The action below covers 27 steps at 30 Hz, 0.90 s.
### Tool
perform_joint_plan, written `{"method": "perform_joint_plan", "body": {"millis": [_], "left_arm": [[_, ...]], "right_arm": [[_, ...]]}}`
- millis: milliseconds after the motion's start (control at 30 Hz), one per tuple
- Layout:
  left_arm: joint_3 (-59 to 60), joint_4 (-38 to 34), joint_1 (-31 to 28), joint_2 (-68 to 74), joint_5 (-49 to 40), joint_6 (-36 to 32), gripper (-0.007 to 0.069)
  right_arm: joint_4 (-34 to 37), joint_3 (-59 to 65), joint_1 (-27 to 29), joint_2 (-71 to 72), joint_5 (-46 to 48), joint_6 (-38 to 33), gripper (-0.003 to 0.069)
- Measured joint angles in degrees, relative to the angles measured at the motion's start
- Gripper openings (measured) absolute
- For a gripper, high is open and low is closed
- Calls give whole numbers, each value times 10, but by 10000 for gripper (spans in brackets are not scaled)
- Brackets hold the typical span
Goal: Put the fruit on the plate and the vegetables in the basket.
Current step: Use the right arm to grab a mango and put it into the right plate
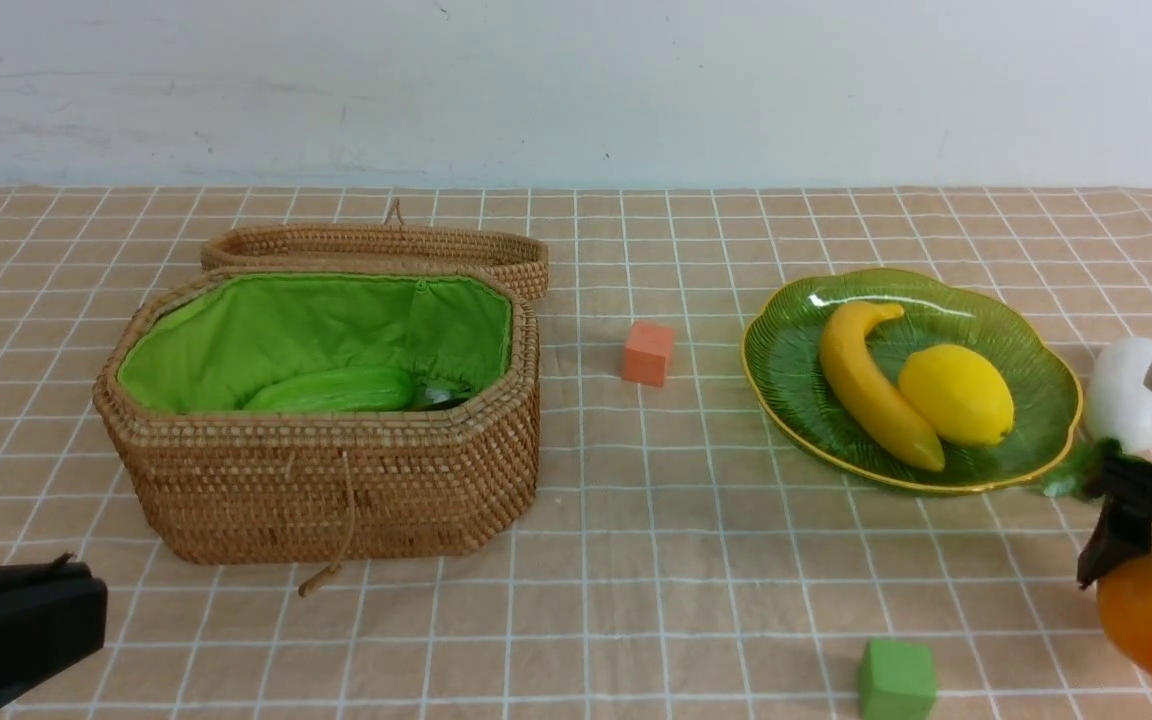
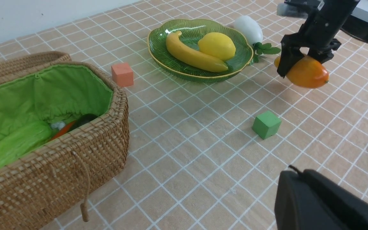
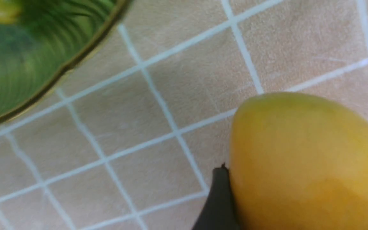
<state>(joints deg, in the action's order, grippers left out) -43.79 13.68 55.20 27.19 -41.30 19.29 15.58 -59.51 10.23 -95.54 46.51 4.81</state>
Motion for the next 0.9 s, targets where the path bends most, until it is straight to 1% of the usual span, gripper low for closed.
{"method": "perform_joint_plan", "body": {"millis": [33, 67, 167, 233, 367, 400, 533, 600, 667, 733, 833, 900], "left_arm": [[0, 0, 0, 0, 0, 0, -11], [0, 0, 0, 0, 1, 0, -11], [0, 0, 0, 0, 1, 1, -11], [0, 2, 0, 0, 1, 1, -11], [0, 4, 0, 0, 8, 1, -10], [0, 5, 0, 0, 15, 1, -10], [0, 7, 0, 1, 35, 5, -10], [0, 15, 0, 10, 61, 19, -10], [0, 19, 0, 15, 69, 24, -10], [0, 26, 0, 29, 76, 32, -10], [0, 26, 0, 46, 78, 34, -10], [0, 27, 0, 56, 78, 34, -10]], "right_arm": [[0, 0, 0, 0, 0, 0, 559], [0, 0, 0, 43, 7, 0, 559], [0, -8, 0, 75, 22, -2, 559], [0, -32, 0, 109, 55, -11, 559], [10, -82, 0, 123, 91, -31, 559], [27, -119, 0, 121, 101, -48, 559], [52, -171, -8, 107, 102, -102, 559], [61, -214, -26, 75, 92, -146, 559], [61, -231, -34, 59, 83, -166, 559], [63, -260, -48, 12, 57, -200, 559], [60, -284, -55, -52, 9, -224, 559], [41, -294, -56, -100, -37, -230, 559]]}}
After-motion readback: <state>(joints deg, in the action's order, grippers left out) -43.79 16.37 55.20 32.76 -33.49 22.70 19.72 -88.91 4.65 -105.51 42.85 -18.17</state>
